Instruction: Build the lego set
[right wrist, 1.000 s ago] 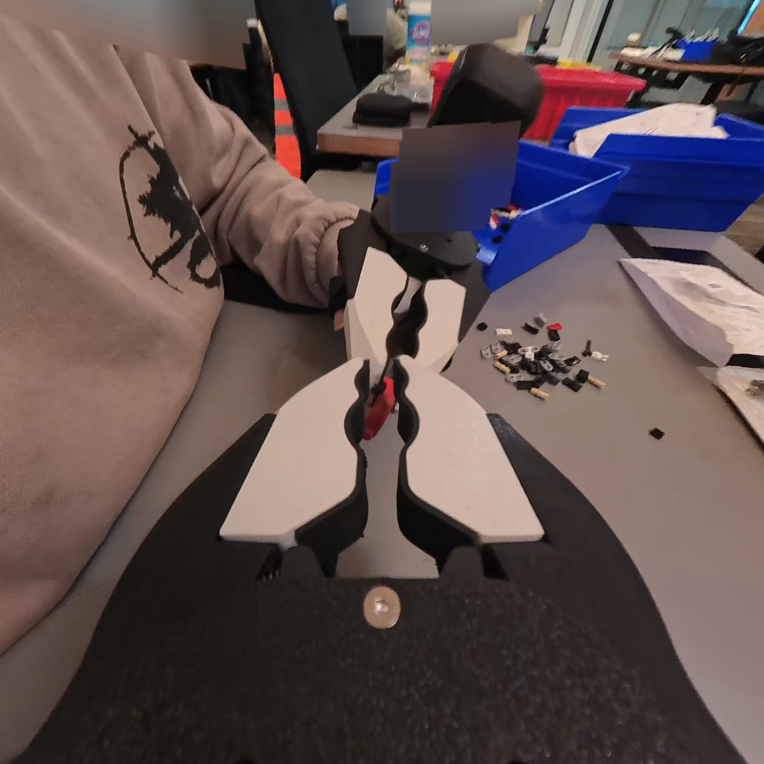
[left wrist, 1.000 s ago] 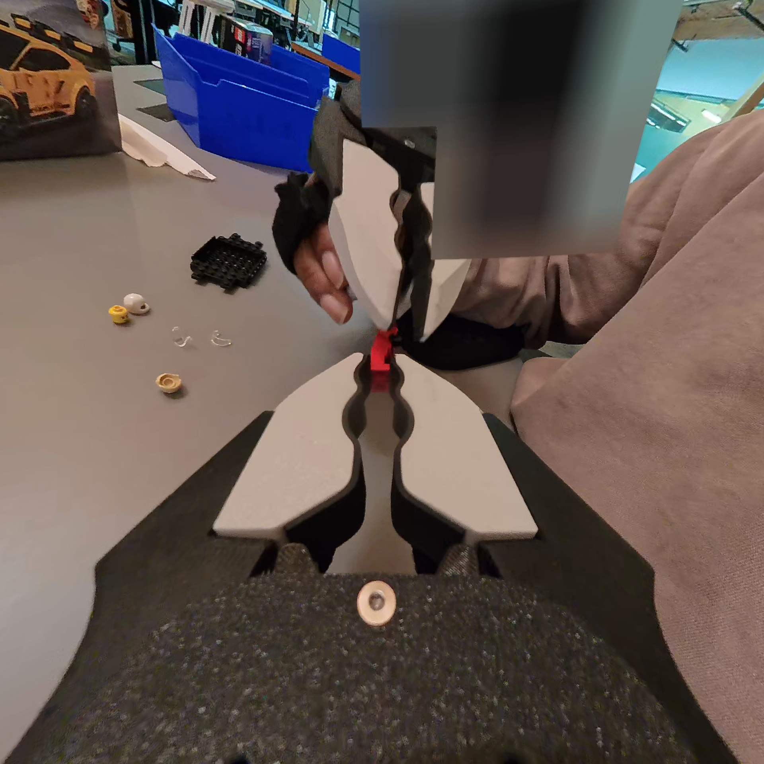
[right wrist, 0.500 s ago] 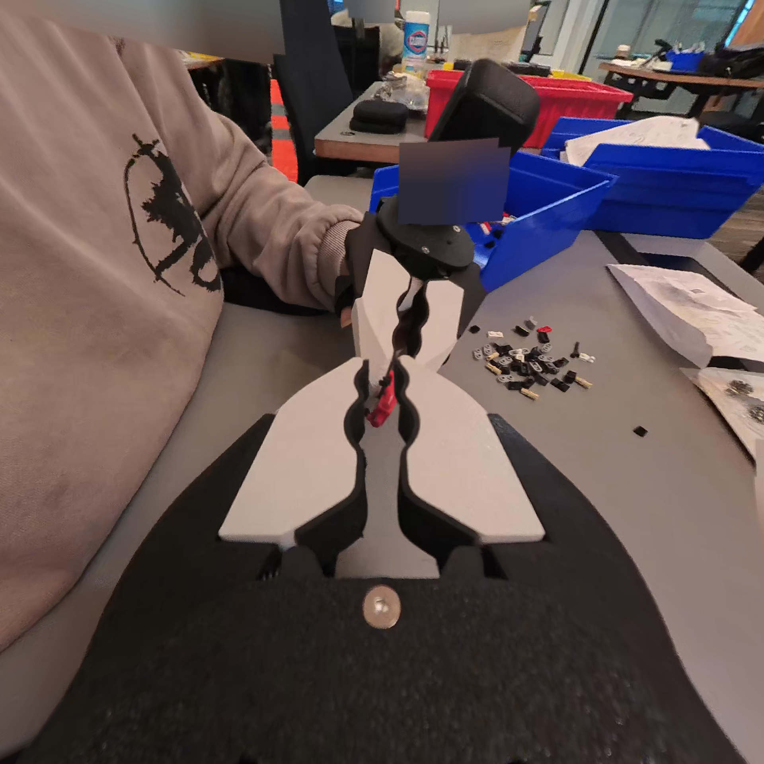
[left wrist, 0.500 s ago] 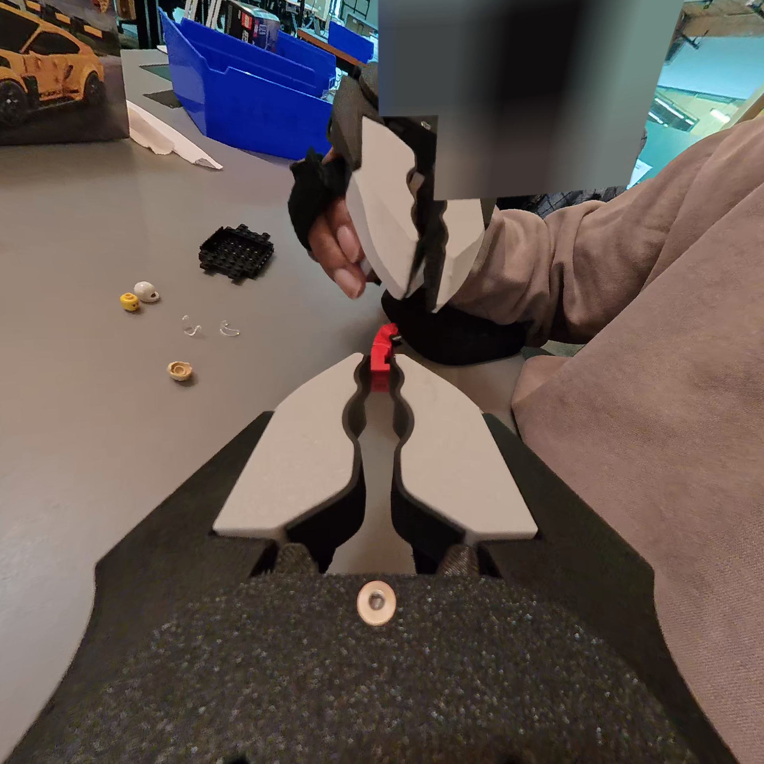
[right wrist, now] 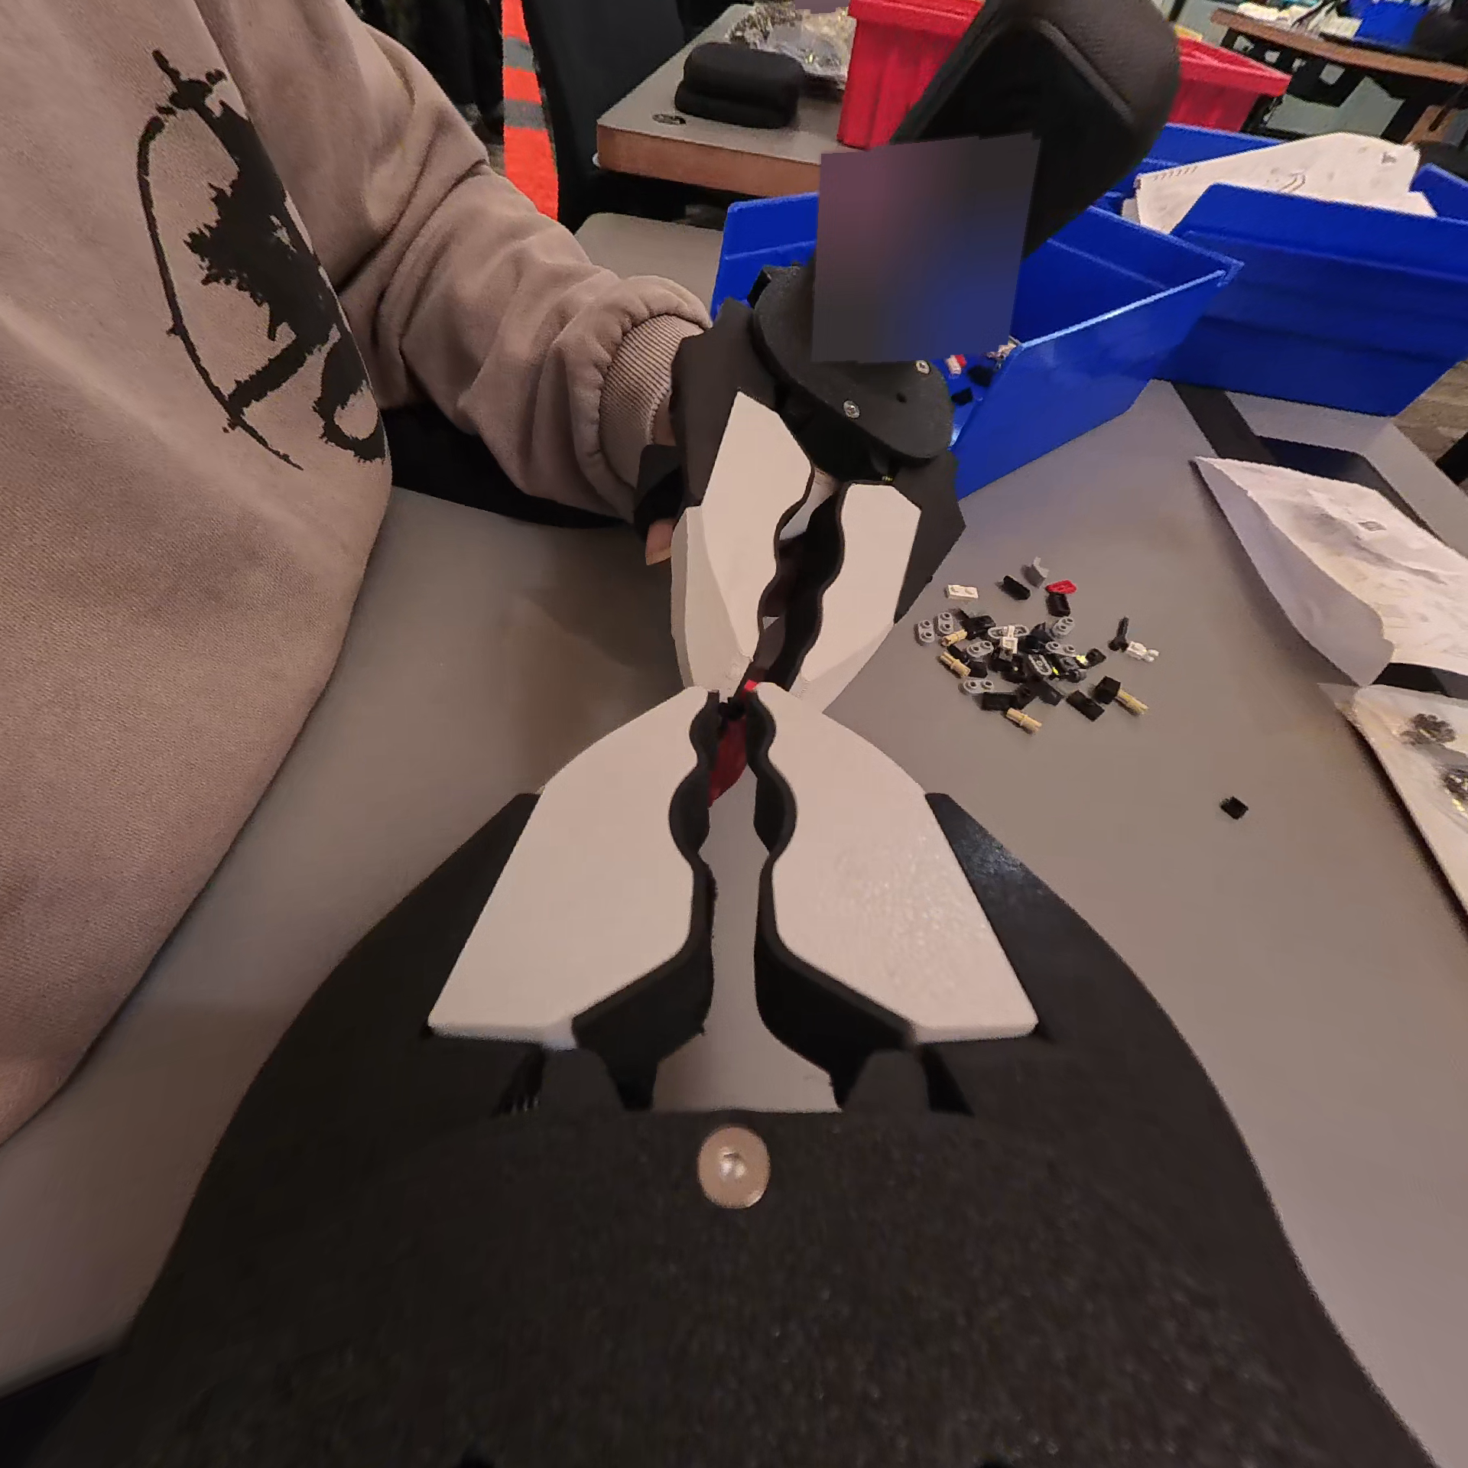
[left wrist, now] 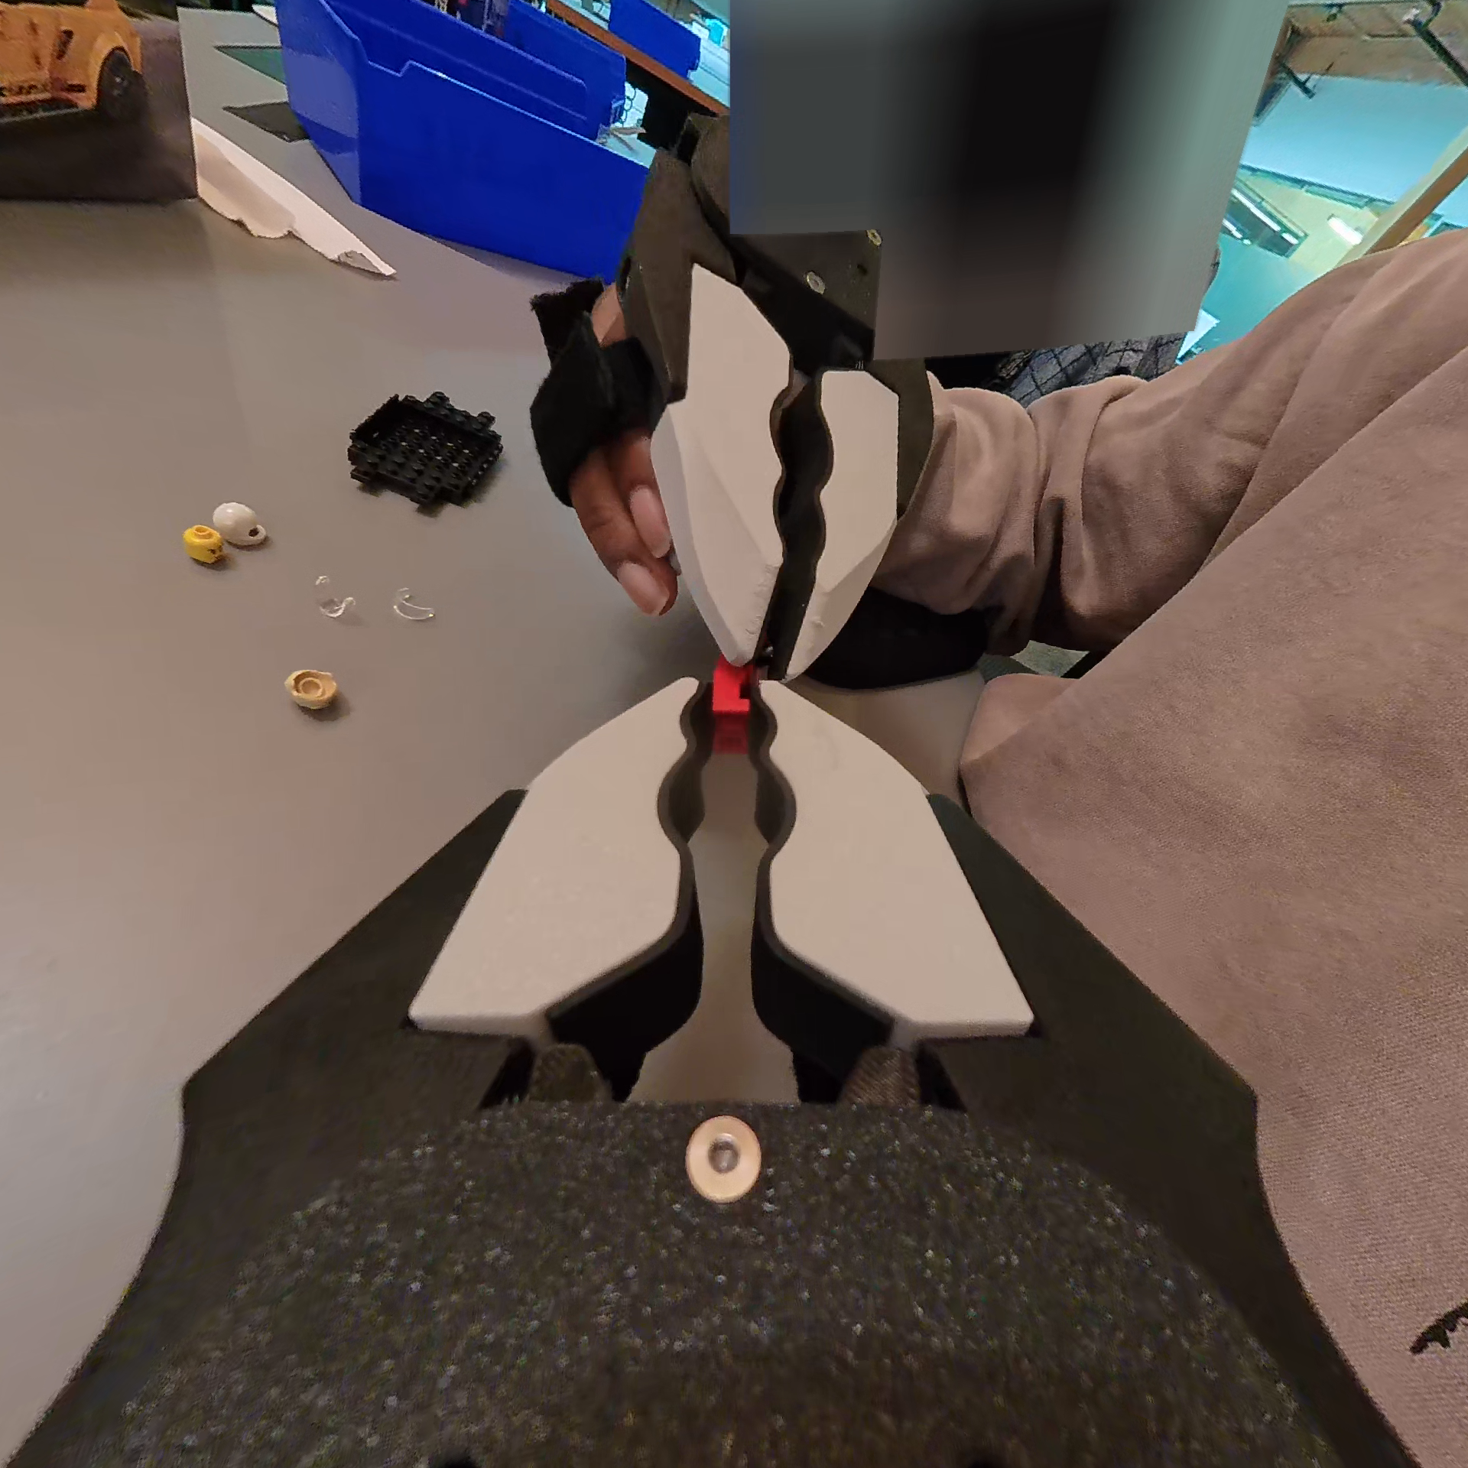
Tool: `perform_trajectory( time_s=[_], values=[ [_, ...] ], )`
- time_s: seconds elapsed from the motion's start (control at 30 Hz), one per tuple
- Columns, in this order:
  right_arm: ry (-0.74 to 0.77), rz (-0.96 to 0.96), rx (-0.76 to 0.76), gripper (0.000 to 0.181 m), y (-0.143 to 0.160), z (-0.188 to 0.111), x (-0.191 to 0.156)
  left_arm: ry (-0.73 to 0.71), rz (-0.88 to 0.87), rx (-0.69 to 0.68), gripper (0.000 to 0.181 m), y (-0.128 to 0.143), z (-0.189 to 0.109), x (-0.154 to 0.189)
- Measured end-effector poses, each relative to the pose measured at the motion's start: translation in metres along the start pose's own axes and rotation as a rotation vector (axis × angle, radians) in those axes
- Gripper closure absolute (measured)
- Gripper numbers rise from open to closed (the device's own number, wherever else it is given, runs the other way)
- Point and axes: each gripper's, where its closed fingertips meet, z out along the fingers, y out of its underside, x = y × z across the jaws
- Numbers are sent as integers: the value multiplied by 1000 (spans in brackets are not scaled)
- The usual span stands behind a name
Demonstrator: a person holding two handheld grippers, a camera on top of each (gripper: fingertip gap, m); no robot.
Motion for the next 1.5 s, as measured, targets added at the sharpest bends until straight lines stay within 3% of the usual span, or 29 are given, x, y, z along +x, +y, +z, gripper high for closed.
perform_trajectory(
  time_s=[0.4,0.5,0.6,0.73,0.83,0.97,1.2,1.37,1.5],
  values=[
    [-40,-109,-5,176,1,-4,-12,33,-13,-16,173,3,3,4],
    [10,-32,35,169,-6,-10,0,22,-28,28,173,-4,-1,0],
    [166,89,62,162,-9,-42,38,-20,-45,84,173,-11,-8,-8],
    [401,169,-243,164,52,-83,94,-85,-55,152,173,-20,-15,-20],
    [375,201,-468,164,96,-83,111,-115,-64,177,173,-21,-19,-27],
    [305,171,-658,164,130,-77,131,-138,-53,188,173,-22,-23,-30],
    [144,171,-725,164,141,-66,139,-142,-50,277,173,-32,-33,-33],
    [124,198,-775,171,152,-65,140,-120,-67,355,173,-40,-40,-33],
    [132,224,-719,171,148,-61,139,-120,-57,372,173,-42,-42,-32]
  ],
)
